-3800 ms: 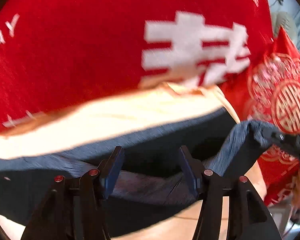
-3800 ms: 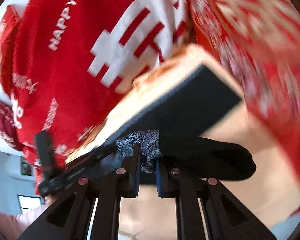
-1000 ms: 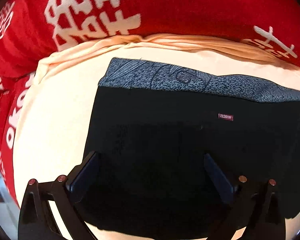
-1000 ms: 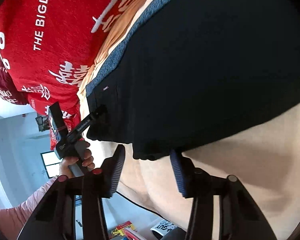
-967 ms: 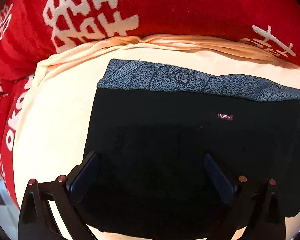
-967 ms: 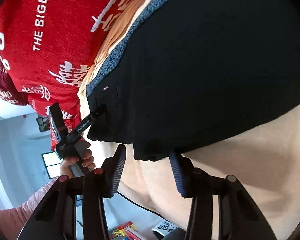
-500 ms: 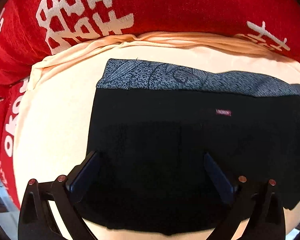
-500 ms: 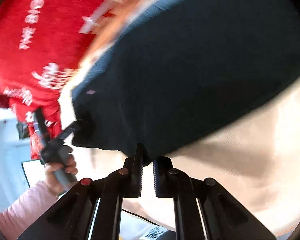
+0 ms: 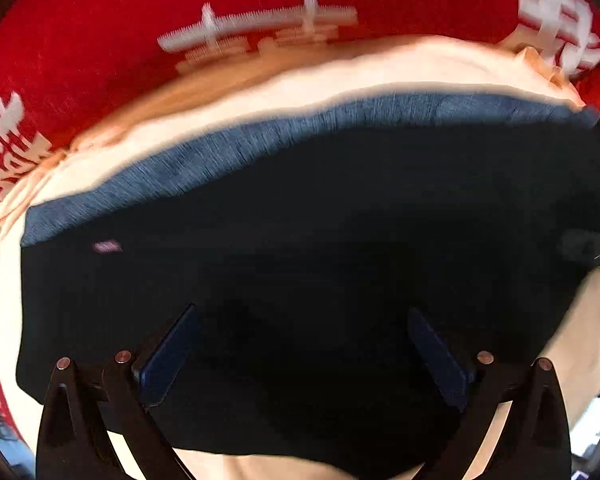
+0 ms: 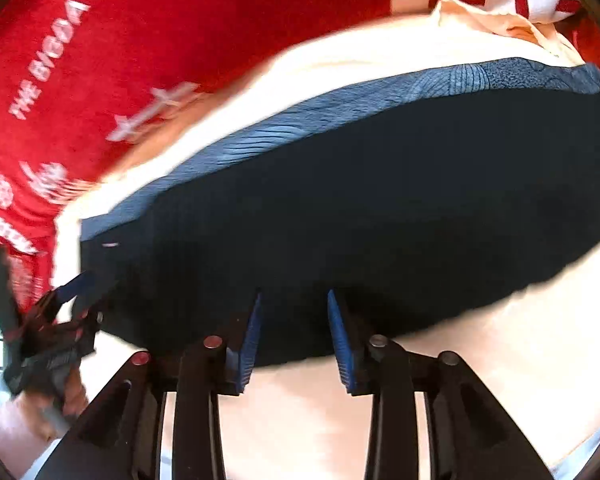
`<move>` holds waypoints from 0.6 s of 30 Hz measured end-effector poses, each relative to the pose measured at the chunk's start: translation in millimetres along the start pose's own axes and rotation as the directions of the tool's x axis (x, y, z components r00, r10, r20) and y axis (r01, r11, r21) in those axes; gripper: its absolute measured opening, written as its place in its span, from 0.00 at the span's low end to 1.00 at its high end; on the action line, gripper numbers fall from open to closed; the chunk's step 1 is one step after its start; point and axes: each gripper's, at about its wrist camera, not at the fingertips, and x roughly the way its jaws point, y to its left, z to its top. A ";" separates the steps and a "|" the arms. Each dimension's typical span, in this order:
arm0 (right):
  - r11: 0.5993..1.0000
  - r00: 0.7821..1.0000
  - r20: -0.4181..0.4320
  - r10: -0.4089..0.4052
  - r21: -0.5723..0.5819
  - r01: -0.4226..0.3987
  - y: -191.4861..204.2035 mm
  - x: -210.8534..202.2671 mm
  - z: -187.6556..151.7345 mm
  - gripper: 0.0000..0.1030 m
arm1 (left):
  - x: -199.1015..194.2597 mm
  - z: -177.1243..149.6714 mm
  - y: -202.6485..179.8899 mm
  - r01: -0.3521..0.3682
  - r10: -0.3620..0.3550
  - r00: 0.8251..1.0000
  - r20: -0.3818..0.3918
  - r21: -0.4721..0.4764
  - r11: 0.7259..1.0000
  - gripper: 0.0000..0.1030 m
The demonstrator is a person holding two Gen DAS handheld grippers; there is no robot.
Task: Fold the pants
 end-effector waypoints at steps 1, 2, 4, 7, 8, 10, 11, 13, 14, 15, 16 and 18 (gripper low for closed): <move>0.999 0.998 0.038 0.044 0.020 -0.045 -7.0 -1.6 -1.6 0.36 | -1.4 2.2 4.8 0.020 -0.020 1.000 -0.012 -0.041 0.999 1.00; 0.996 0.996 0.055 0.072 0.039 -0.074 -11.7 -3.9 -3.5 0.36 | -0.5 6.3 9.3 0.027 -0.029 0.999 -0.039 -0.052 0.998 1.00; 0.989 0.991 0.046 0.126 0.072 -0.129 -21.0 -7.8 -6.2 0.36 | -11.5 18.8 17.7 0.005 -0.007 1.000 -0.026 -0.066 0.998 1.00; 0.975 0.979 0.023 0.200 0.090 -0.202 -25.1 -16.6 4.8 0.36 | -21.6 51.2 21.9 -0.010 0.014 0.999 0.047 -0.081 0.997 1.00; 0.972 0.974 0.041 0.224 0.071 -0.226 -21.5 -19.6 13.5 0.36 | -20.0 63.7 21.8 -0.015 0.021 0.998 0.062 -0.095 0.995 1.00; 0.974 0.971 0.089 0.224 0.025 -0.226 -10.7 -22.8 37.2 0.41 | -6.0 88.1 20.4 -0.036 0.046 0.996 0.071 -0.134 0.990 1.00; 0.975 0.970 0.107 0.220 0.013 -0.223 -5.6 -21.0 54.5 0.48 | 1.9 94.1 19.9 -0.055 0.065 0.996 0.067 -0.148 0.987 1.00; 0.983 0.978 0.098 0.183 0.000 -0.184 3.7 -10.9 78.6 0.48 | 25.0 103.1 21.1 -0.119 0.127 0.991 0.034 -0.175 0.977 1.00; 0.987 0.982 0.092 0.163 -0.019 -0.162 9.7 -4.5 85.7 0.48 | 33.1 103.9 23.0 -0.131 0.137 0.990 0.021 -0.184 0.974 1.00; 0.992 0.990 0.077 0.117 -0.052 -0.114 14.8 5.8 94.9 0.48 | 37.3 104.8 27.5 -0.120 0.129 0.991 0.030 -0.204 0.971 1.00; 0.995 0.996 0.057 0.068 -0.075 -0.064 17.7 14.8 99.6 0.48 | 38.1 105.8 31.6 -0.126 0.137 0.990 0.036 -0.220 0.967 1.00; 0.993 0.999 0.046 0.014 -0.116 -0.009 18.2 25.6 103.8 0.38 | 39.9 110.0 37.8 -0.156 0.167 0.986 0.030 -0.223 0.962 1.00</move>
